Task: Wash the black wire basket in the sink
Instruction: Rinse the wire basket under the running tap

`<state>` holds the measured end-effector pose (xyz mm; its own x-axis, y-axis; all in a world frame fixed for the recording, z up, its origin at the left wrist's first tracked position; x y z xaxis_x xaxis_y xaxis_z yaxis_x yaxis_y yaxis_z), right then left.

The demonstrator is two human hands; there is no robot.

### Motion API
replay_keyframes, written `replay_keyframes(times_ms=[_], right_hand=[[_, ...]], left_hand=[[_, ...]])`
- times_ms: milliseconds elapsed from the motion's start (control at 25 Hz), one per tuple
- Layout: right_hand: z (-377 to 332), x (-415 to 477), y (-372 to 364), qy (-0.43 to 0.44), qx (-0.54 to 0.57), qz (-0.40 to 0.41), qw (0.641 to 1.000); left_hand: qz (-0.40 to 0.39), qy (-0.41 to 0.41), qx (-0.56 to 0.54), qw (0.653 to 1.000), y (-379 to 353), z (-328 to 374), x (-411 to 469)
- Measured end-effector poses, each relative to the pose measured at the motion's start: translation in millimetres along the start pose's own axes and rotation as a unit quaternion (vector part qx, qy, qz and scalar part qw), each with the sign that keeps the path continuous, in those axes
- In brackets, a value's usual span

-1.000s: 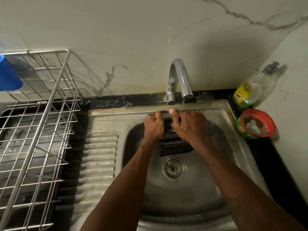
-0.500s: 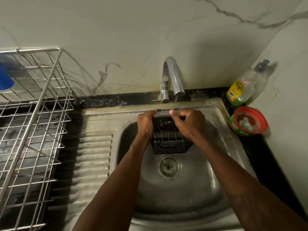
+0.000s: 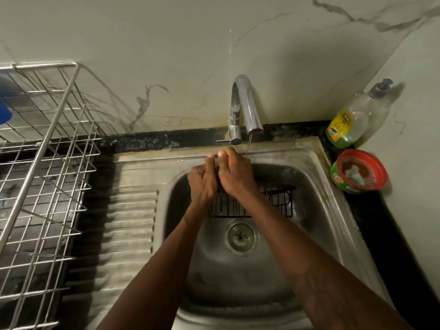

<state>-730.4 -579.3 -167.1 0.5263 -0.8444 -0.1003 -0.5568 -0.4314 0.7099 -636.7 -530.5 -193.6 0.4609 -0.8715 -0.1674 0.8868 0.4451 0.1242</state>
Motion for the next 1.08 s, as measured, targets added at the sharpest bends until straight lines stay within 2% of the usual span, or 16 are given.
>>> replay_keyframes(times_ms=[160,280,360,400,480,560,600,800,880,920,1040,1080], right_hand=[[44,-13,-11,0.062,-0.157,0.002,0.986],[28,-15,-19,0.051,-0.232,0.066,0.969],[26,-15,-25,0.056,-0.253,0.075,0.963],[35,-14,-20,0.041,-0.257,0.051,0.964],[72,-14,3,-0.061,-0.257,-0.013,0.964],[100,-15,29,-0.156,-0.253,0.001,0.955],[100,-14,30,-0.162,-0.262,0.01,0.951],[14,-5,-52,-0.017,-0.27,-0.033,0.962],[17,-7,-51,0.032,-0.286,-0.053,0.956],[34,-6,-36,0.02,-0.287,-0.06,0.956],[93,-7,20,-0.144,-0.299,-0.036,0.943],[101,-6,26,-0.175,-0.308,-0.025,0.935]], left_hand=[[0.061,0.065,-0.026,0.996,-10,-31,-1],[0.072,0.123,-0.061,0.988,-25,-35,8],[0.078,0.128,-0.065,0.986,-16,-40,14],[0.084,0.125,-0.06,0.987,-7,-46,17],[0.095,0.143,-0.061,0.983,12,-60,18],[0.103,0.154,-0.05,0.981,19,-64,19],[0.099,0.15,-0.044,0.983,16,-62,21],[0.106,0.115,-0.047,0.987,11,-57,25],[0.106,0.12,-0.054,0.986,22,-68,25],[0.108,0.124,-0.067,0.984,25,-70,23],[0.124,0.144,-0.108,0.976,22,-68,22],[0.123,0.148,-0.107,0.976,20,-67,24]])
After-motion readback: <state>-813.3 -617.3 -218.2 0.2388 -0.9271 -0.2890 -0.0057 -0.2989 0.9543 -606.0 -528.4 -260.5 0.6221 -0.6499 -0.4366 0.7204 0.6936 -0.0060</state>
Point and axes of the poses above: each hand's wrist, its own x-axis towards the middle knuckle, its own y-axis out of the back of the hand, z = x × y, the point moved 4 cm from there along x, towards the middle knuckle, and after that the axes turned 12 degrees about -z, right-handed, at the moved point
